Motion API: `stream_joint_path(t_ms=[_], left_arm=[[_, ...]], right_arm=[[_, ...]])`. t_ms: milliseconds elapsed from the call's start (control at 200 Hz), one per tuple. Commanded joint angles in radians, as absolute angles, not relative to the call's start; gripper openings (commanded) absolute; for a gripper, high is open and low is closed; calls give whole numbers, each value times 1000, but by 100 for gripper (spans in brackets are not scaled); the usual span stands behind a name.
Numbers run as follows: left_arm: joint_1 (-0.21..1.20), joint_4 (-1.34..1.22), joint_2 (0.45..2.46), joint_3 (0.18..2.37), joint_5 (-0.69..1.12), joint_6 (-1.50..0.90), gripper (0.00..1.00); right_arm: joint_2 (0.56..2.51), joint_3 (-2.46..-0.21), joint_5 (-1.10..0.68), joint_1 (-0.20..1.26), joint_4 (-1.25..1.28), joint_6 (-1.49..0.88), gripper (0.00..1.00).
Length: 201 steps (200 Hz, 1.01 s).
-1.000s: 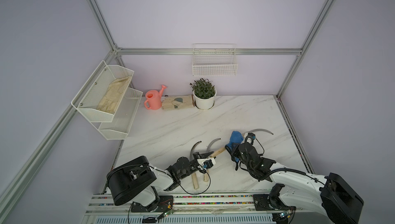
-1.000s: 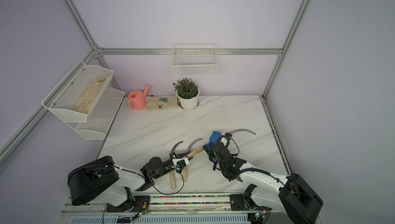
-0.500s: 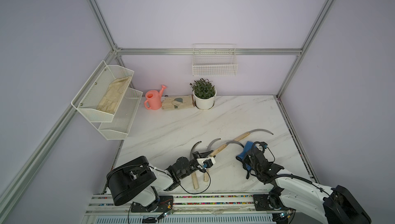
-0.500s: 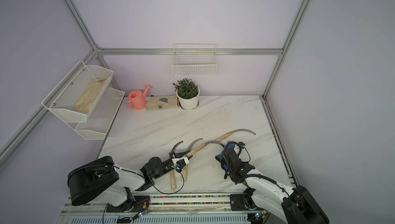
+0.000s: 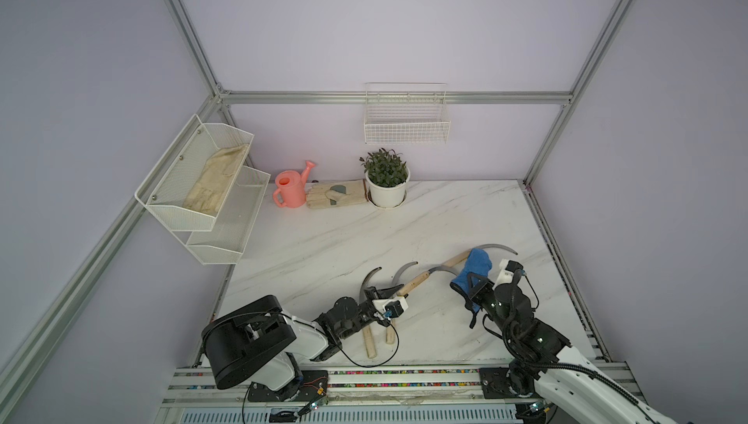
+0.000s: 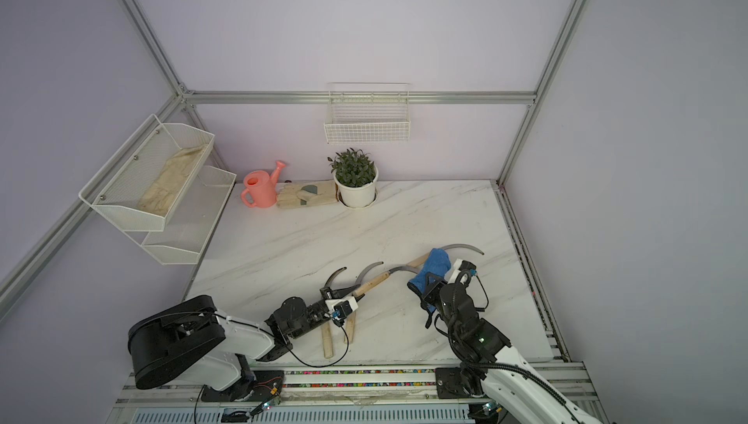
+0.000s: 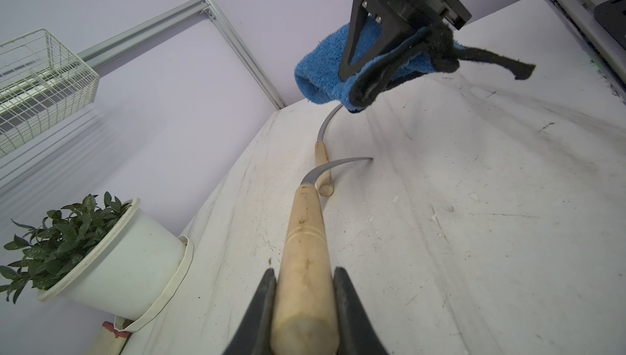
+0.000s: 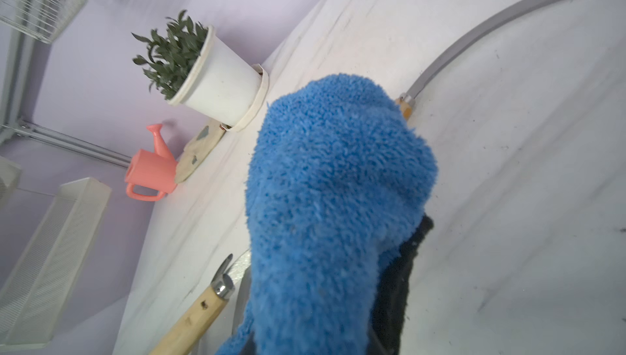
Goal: Wipe small sickles with rags
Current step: Wipe the small sickle.
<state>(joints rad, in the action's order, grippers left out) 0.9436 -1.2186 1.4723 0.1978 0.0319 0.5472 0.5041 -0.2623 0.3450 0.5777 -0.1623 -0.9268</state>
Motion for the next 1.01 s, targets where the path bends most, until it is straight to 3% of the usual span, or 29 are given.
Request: stream_joint_path(t_ms=[0, 280, 425, 675, 1000], left_arm=[[942, -1296, 1454, 177, 41, 569, 0], [949, -1293, 1466, 173, 115, 594, 0], [953, -1293, 1465, 173, 105, 598, 0], [954, -1293, 1471, 176, 95, 599, 0], [954, -1293, 1469, 175, 82, 595, 0]], right_arm=[[510, -283, 342, 575, -160, -909, 0], [1016, -404, 87, 590, 167, -820, 0], [1118, -468, 108, 673, 216, -787, 0], [1108, -475, 175, 735, 206, -777, 0], [833, -404, 351, 675, -12, -861, 0]])
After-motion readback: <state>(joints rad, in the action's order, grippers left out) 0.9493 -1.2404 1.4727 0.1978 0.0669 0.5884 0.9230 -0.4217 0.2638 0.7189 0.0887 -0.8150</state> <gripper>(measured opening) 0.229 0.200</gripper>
